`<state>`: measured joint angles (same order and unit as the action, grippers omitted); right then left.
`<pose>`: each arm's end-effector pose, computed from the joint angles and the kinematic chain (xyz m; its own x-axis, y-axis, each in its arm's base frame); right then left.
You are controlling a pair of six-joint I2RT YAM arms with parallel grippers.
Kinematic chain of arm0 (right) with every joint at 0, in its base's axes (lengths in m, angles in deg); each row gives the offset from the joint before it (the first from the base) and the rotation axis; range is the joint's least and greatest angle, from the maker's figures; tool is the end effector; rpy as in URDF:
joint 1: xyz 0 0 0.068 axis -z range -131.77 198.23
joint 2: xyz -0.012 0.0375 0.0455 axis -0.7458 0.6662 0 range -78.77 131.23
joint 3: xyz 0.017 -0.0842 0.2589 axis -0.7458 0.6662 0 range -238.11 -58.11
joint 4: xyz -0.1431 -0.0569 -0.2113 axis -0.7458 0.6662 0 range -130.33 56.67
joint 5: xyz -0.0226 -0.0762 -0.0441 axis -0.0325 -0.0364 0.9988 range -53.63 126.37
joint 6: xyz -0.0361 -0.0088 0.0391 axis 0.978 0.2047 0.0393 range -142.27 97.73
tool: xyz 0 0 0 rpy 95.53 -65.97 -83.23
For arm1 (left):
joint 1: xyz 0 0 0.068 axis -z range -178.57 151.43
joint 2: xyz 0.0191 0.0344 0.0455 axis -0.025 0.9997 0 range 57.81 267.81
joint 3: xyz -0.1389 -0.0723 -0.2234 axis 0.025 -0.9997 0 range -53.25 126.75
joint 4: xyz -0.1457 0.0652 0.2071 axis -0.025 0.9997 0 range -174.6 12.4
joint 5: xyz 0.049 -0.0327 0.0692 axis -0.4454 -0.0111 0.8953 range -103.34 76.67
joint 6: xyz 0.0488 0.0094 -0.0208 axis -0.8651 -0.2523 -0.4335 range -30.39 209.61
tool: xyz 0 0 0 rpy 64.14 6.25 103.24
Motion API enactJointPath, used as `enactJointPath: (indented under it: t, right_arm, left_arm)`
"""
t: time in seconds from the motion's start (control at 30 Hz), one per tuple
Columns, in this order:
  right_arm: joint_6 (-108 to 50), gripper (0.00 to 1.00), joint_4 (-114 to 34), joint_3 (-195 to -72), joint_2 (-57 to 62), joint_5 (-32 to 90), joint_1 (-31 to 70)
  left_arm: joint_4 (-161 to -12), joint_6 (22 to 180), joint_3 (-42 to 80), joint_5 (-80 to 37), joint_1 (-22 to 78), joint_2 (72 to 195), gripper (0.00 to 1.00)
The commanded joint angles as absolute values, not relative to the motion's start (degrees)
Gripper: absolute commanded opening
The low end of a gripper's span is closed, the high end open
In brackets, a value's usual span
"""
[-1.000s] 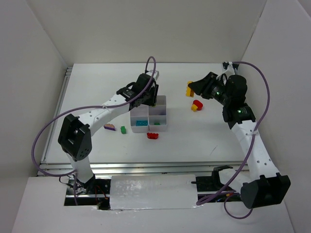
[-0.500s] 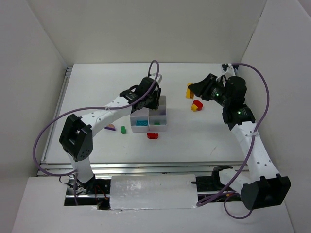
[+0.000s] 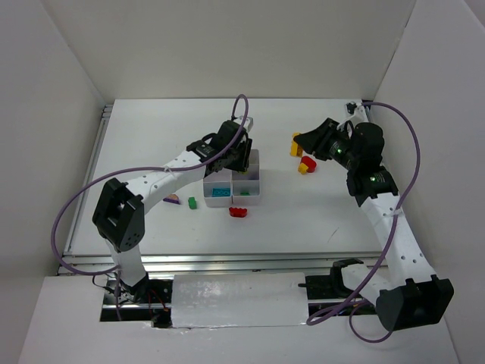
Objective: Sort the legos into containers by color
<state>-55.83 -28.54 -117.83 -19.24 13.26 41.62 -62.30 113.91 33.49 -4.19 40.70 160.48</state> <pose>0.2322 0.0410 0.3804 -0.4360 0.4613 -0.7727 -0.2961 0.7373 0.6072 0.3254 -0.2587 0.2940 -0.6541 0.0099 -0.7563 0.2842 0.9299 -0.2336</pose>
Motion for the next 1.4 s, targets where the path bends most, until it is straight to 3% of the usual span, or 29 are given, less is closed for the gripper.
enactJointPath:
  t: [0.0, 1.37]
  right_arm:
    - [-56.3, 0.00, -30.0, -117.3, -20.8, 13.4, 41.2]
    - [-57.3, 0.00, -32.0, -116.9, -19.5, 11.8, 41.2]
  left_arm:
    - [-62.8, 114.2, 34.2, -4.3, 41.0, 159.2, 0.00]
    - [-58.2, 115.0, 31.6, -5.7, 45.1, 154.1, 0.00]
